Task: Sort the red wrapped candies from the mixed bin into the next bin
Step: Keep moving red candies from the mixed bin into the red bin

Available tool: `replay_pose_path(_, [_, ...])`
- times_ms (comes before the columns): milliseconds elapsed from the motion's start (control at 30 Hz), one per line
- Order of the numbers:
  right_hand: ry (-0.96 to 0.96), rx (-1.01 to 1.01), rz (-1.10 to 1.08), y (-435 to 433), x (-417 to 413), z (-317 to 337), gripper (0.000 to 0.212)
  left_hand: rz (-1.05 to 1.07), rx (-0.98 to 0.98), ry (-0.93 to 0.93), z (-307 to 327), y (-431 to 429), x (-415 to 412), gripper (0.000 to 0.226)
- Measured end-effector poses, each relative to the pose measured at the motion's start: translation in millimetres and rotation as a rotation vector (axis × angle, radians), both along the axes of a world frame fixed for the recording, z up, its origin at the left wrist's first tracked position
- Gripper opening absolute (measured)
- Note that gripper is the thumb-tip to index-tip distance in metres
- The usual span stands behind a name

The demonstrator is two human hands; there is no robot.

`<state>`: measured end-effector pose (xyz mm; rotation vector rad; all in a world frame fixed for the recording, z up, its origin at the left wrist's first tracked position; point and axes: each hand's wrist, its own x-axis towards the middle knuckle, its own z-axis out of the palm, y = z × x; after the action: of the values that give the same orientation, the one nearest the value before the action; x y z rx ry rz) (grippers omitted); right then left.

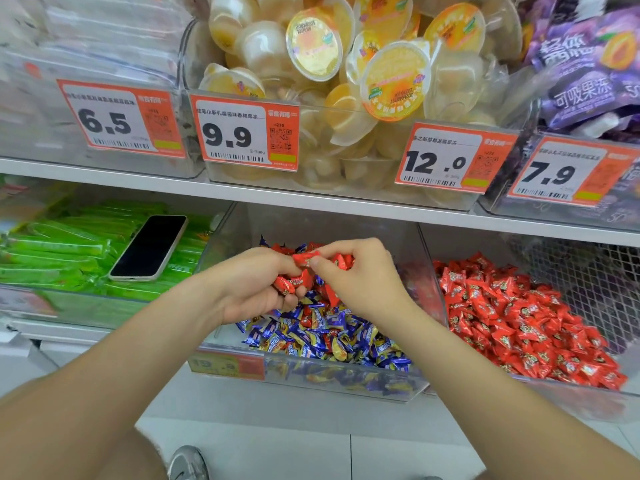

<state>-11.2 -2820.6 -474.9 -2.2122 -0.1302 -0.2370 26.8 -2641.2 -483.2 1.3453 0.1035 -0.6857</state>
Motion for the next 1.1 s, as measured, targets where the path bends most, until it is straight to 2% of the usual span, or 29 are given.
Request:
replay_pose_path(67, [0.102, 0.145, -0.093, -4, -4, 6, 0.028, 0.025, 0.006, -0.011, 1, -4, -3, 0.03])
replay_pose_path(133, [0.192, 0.196, -0.164, -17, -13, 18, 0.038, 0.05, 0.02, -0.01, 3, -12, -10, 0.029])
replay_pose_path(267, [0.182, -0.003, -0.247, -65, -34, 36, 0.043, -0.068, 0.058, -0.106, 4, -35, -30, 0.033])
replay_pose_path(367, [0.209, -0.063, -0.338, -109, -42, 39, 0.047, -0.243, 0.232, -0.406, 8, -55, -48, 0.034])
replay_pose_path(467, [0.235, -0.291, -0.395, -149, -48, 35, 0.056, -0.382, 0.463, -0.785, 25, -83, -63, 0.022])
replay_pose_path(533, [0.276, -0.344, -0.397, -176, -48, 25, 0.045, -0.41, 0.478, -0.956, 36, -109, -69, 0.019])
replay_pose_path(600, [0.327, -0.296, -0.32, -196, -51, 21, 0.027, -0.402, 0.48, -1.079, 44, -138, -69, 0.02])
replay_pose_path(633, [0.33, -0.263, -0.28, -202, -54, 23, 0.031, -0.399, 0.491, -1.135, 46, -152, -67, 0.022])
replay_pose_path(700, [0.303, -0.167, -0.24, -214, -62, 27, 0.044, -0.422, 0.552, -1.236, 45, -182, -59, 0.031])
replay_pose_path(767, [0.257, -0.1, -0.205, -224, -71, 30, 0.052, -0.496, 0.649, -1.324, 39, -210, -48, 0.052])
replay_pose_path(867, [0.169, -0.164, -0.2, -229, -79, 27, 0.063, -0.598, 0.778, -1.34, 30, -230, -32, 0.08])
replay_pose_path(933, [0.12, -0.206, -0.304, -228, -81, 27, 0.051, -0.592, 0.768, -1.336, 30, -228, -27, 0.071])
replay_pose_path(1000, [0.067, -0.205, -0.417, -220, -82, 28, 0.036, -0.459, 0.694, -1.385, 32, -211, -29, 0.042])
replay_pose_path(1067, [0.028, -0.178, -0.392, -201, -85, 33, 0.029, -0.29, 0.647, -1.401, 31, -181, -34, 0.016])
replay_pose_path(1100, [0.027, -0.169, -0.334, -189, -86, 36, 0.03, -0.241, 0.669, -1.377, 28, -163, -36, 0.012])
